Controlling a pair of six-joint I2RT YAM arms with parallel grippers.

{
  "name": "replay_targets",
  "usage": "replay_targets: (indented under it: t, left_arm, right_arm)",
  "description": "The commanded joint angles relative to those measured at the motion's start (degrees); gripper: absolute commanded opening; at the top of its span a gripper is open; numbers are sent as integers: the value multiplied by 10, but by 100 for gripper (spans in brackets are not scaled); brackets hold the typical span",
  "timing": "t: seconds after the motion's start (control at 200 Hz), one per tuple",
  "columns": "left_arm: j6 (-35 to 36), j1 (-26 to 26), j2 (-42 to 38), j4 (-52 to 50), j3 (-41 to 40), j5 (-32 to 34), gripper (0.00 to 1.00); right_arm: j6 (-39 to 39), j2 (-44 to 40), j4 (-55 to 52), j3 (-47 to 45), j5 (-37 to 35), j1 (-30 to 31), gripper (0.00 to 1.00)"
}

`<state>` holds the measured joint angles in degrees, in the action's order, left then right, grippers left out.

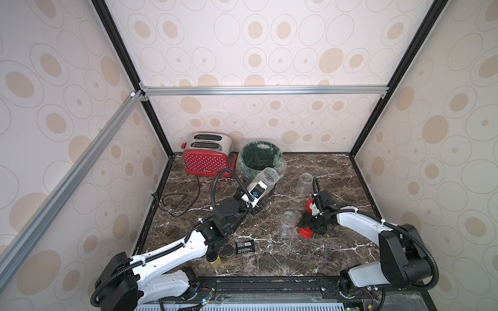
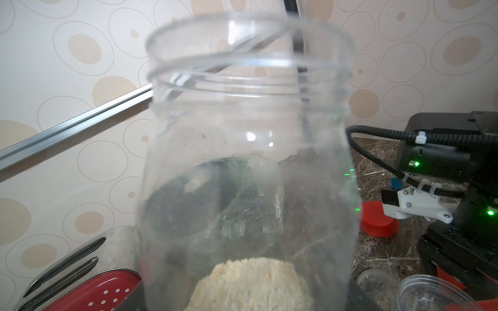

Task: Empty expired oatmeal from jars
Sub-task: Place the lid at the center of the board.

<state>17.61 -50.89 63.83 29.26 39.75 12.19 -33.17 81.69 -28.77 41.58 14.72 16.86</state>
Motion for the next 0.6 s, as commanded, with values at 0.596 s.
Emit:
replay_targets:
  t: [0.596]
  left_arm:
    - [-28, -2, 24, -46, 73, -30, 51]
  right_arm:
    - [74, -117, -93, 64, -16, -25, 82]
